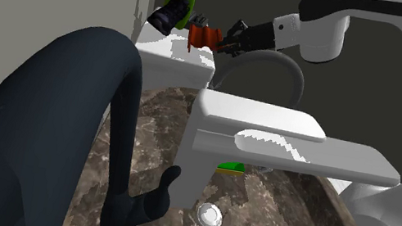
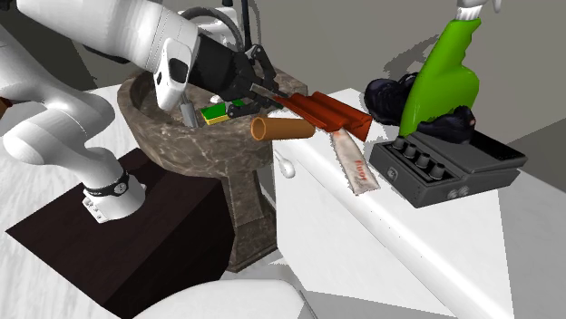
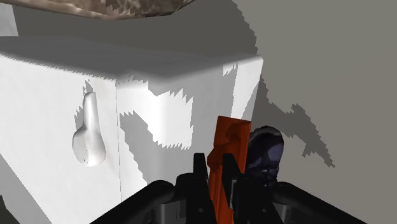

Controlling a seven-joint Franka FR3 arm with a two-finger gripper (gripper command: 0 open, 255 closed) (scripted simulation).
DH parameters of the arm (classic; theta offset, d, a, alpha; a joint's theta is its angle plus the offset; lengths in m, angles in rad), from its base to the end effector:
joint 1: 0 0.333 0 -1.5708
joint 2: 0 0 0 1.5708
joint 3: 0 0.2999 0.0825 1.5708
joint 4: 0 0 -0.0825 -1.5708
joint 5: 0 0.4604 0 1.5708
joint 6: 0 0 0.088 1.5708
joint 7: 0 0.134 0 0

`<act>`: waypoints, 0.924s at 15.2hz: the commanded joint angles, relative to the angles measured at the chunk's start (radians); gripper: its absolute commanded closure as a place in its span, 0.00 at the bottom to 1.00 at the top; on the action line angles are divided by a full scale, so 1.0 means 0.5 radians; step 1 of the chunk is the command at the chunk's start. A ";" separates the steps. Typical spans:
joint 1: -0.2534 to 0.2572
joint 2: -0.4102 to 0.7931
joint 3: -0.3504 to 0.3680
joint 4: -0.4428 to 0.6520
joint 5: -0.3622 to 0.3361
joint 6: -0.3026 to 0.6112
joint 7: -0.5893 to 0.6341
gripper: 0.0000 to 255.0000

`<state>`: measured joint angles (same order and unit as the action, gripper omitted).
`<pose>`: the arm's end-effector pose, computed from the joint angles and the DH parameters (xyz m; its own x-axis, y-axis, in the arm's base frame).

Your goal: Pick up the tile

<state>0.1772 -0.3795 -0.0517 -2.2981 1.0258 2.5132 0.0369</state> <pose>0.5706 0.0773 0.5043 0.7706 -0.6193 0.1502 -0.2532 -0.5138 -0.8197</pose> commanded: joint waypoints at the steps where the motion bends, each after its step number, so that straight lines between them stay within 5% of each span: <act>1: 0.000 0.001 0.001 -0.001 0.000 0.000 0.000 1.00; 14: -0.074 -0.039 0.035 0.208 -0.229 -0.179 0.290 1.00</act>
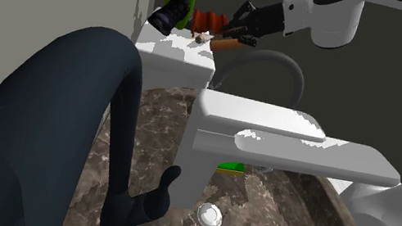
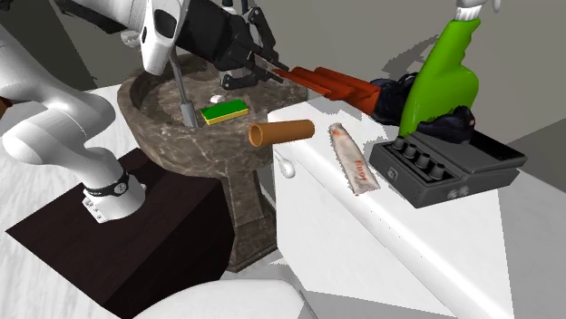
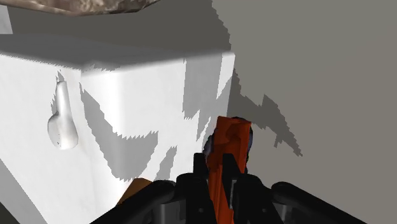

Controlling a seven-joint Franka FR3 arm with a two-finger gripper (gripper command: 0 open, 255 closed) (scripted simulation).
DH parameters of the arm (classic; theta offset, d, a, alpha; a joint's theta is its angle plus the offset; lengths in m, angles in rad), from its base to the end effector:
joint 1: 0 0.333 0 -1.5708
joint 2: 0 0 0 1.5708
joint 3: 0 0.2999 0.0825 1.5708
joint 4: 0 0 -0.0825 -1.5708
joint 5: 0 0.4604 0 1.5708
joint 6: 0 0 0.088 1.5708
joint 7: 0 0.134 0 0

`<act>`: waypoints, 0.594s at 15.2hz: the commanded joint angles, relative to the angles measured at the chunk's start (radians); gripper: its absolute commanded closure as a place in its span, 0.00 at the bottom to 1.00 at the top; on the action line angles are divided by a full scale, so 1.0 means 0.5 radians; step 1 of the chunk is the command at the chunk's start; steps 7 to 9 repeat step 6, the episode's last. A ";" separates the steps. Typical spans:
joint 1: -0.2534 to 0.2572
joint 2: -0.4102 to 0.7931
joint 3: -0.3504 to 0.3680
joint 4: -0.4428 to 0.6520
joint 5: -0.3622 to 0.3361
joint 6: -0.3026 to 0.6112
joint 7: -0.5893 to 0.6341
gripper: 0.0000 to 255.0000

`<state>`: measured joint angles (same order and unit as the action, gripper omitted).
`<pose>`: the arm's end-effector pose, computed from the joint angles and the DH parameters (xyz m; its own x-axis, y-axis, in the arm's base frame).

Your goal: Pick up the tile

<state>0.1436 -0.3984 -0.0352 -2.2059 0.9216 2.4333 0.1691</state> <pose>0.5733 0.0771 0.5645 0.7715 -0.6184 0.1496 -0.2534 -0.5142 -0.8194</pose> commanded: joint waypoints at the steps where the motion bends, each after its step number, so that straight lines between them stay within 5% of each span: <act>1: -0.013 -0.002 0.004 0.045 -0.038 -0.037 0.049 1.00; 9: -0.031 -0.004 0.010 0.117 -0.091 -0.092 0.121 1.00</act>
